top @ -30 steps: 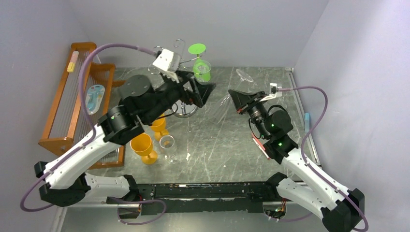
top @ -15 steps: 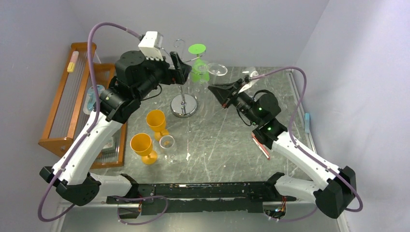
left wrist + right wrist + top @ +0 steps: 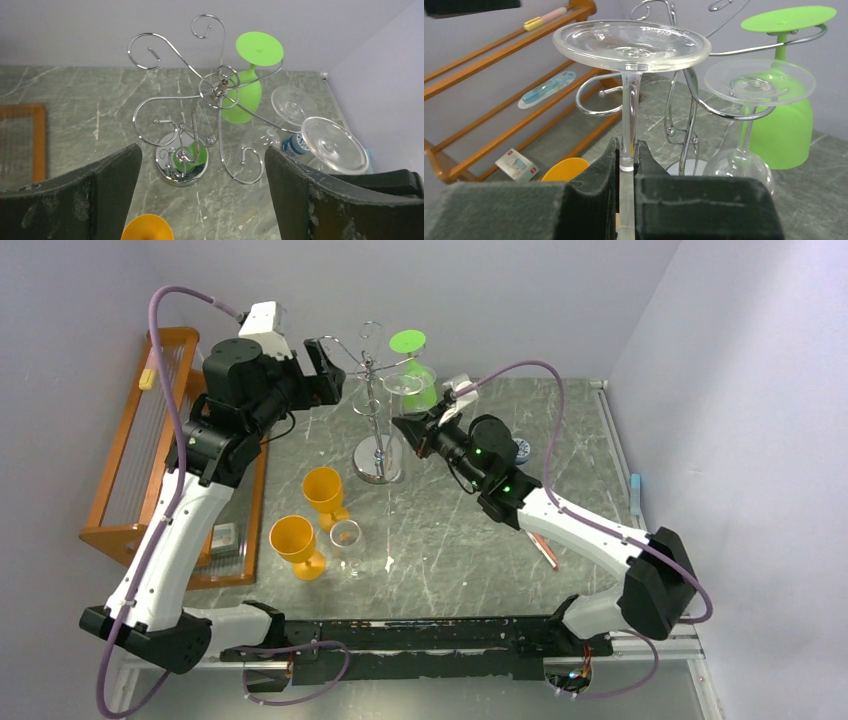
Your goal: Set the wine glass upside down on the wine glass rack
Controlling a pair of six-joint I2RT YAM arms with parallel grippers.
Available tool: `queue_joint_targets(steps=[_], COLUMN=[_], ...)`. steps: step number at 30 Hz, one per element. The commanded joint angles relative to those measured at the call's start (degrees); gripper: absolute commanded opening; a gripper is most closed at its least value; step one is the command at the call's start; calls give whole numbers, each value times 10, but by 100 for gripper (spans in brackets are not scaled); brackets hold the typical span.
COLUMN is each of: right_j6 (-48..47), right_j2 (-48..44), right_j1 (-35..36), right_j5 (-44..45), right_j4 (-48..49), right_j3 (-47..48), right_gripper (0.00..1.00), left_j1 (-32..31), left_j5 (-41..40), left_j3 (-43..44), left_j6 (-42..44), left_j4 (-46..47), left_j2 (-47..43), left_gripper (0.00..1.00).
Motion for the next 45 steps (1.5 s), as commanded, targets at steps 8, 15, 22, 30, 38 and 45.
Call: queue_joint_targets(steps=[8, 15, 22, 30, 38, 45], right_j6=[31, 41, 50, 37, 9, -2], right_j2=[96, 135, 166, 180, 175, 147], right_j1=[27, 34, 34, 35, 35, 35], right_j5=[112, 127, 94, 35, -22, -52], right_j4=[47, 43, 29, 19, 22, 45], right_j3=[67, 94, 126, 142, 138, 101], right_gripper=[0, 0, 0, 0, 0, 0], left_j1=[24, 25, 25, 26, 26, 26], left_j5=[-15, 1, -2, -54, -63, -63], left_j3=[-25, -30, -31, -36, -38, -40], left_j6=[-13, -20, -26, -45, -49, -50], left_j4=[-19, -16, -18, -27, -33, -34], left_j2=[-31, -29, -30, -41, -44, -46], left_gripper=[97, 97, 96, 96, 96, 96])
